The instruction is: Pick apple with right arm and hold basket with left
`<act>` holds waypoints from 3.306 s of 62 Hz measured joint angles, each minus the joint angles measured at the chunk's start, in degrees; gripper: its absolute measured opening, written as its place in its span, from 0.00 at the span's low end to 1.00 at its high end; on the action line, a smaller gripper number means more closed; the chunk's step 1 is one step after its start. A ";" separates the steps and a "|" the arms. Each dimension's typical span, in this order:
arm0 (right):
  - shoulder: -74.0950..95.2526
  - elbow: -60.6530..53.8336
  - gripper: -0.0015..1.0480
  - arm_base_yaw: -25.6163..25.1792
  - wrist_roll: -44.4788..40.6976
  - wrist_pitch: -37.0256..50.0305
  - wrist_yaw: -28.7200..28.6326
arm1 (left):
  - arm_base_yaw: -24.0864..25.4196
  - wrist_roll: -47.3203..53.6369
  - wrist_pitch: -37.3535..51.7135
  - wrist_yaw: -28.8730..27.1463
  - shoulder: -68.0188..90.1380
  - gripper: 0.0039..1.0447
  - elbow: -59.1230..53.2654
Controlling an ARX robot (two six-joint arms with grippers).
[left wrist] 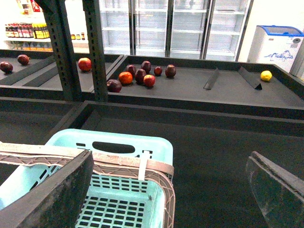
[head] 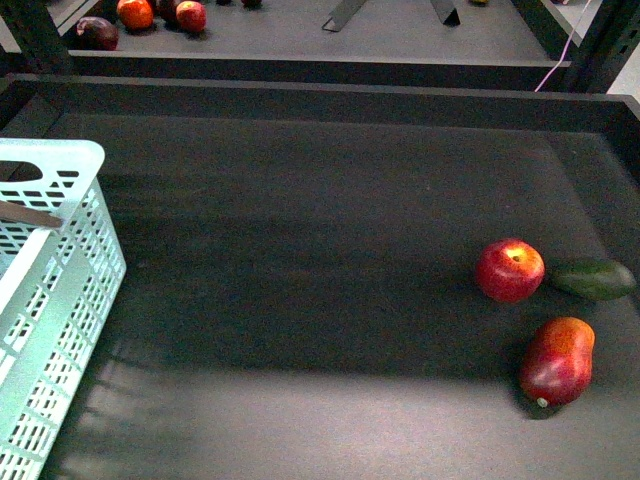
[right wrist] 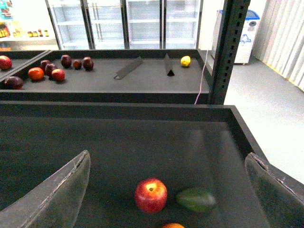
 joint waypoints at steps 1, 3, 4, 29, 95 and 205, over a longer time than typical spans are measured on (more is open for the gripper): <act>0.00 0.00 0.92 0.00 0.00 0.00 0.00 | 0.00 0.00 0.00 0.00 0.00 0.94 0.00; 0.00 0.00 0.92 0.00 0.00 0.00 0.00 | 0.00 0.00 0.00 0.00 0.00 0.94 0.00; 0.00 0.00 0.92 0.00 0.00 0.00 0.00 | 0.00 0.00 0.00 0.00 0.00 0.94 0.00; 0.00 0.00 0.92 0.00 0.00 0.00 0.00 | 0.00 0.00 0.00 0.00 0.00 0.94 0.00; -0.04 0.00 0.92 0.00 0.00 -0.02 -0.04 | 28.89 -51.15 31.45 21.70 80.59 0.94 22.86; -0.04 0.00 0.92 0.00 0.02 -0.02 -0.04 | -20.50 -58.51 12.96 2.99 74.95 0.16 42.42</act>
